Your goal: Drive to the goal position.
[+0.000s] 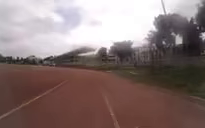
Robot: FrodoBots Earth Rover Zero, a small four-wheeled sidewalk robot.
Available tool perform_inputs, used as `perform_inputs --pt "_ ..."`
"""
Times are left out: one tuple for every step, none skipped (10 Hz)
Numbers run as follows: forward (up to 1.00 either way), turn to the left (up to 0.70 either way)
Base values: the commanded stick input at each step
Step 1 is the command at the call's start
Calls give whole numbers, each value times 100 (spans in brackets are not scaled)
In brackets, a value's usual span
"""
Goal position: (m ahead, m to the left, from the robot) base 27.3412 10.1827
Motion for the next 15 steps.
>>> perform_inputs --pt "85 0" --pt "85 0" --pt "85 0" --pt "85 0" --pt "85 0" --pt "85 0" --pt "85 0" --pt "85 0" --pt "85 0" --pt "85 0" --pt "85 0" --pt "85 0" --pt "85 0" --pt "85 0" --pt "85 0"
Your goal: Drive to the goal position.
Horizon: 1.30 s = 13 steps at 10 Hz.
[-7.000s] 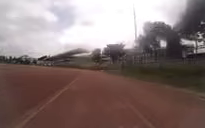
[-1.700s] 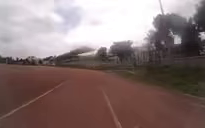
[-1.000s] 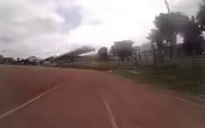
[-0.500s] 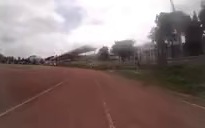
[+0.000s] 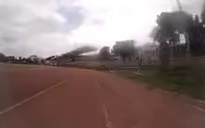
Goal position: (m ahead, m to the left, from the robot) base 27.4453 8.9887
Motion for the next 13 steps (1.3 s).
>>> perform_inputs --pt "85 0" --pt "85 0" --pt "85 0" --pt "85 0" --pt "85 0" --pt "85 0" --pt "85 0" --pt "85 0" --pt "85 0" --pt "85 0" --pt "85 0" --pt "85 0" --pt "85 0"
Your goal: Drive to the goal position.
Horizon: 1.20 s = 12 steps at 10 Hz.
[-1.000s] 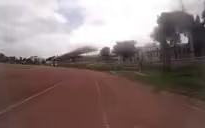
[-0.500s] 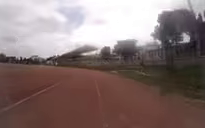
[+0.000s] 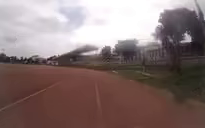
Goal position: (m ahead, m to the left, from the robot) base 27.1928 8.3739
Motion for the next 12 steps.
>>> perform_inputs --pt "85 0" --pt "85 0" --pt "85 0" --pt "85 0" --pt "85 0" --pt "85 0" --pt "85 0" --pt "85 0" --pt "85 0" --pt "85 0" --pt "85 0" --pt "85 0"
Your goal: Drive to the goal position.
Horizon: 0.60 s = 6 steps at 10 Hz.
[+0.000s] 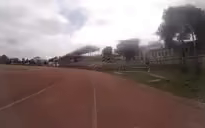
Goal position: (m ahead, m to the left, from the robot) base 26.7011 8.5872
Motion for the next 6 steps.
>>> perform_inputs --pt "85 0" --pt "85 0" --pt "85 0" --pt "85 0" --pt "85 0" --pt "85 0"
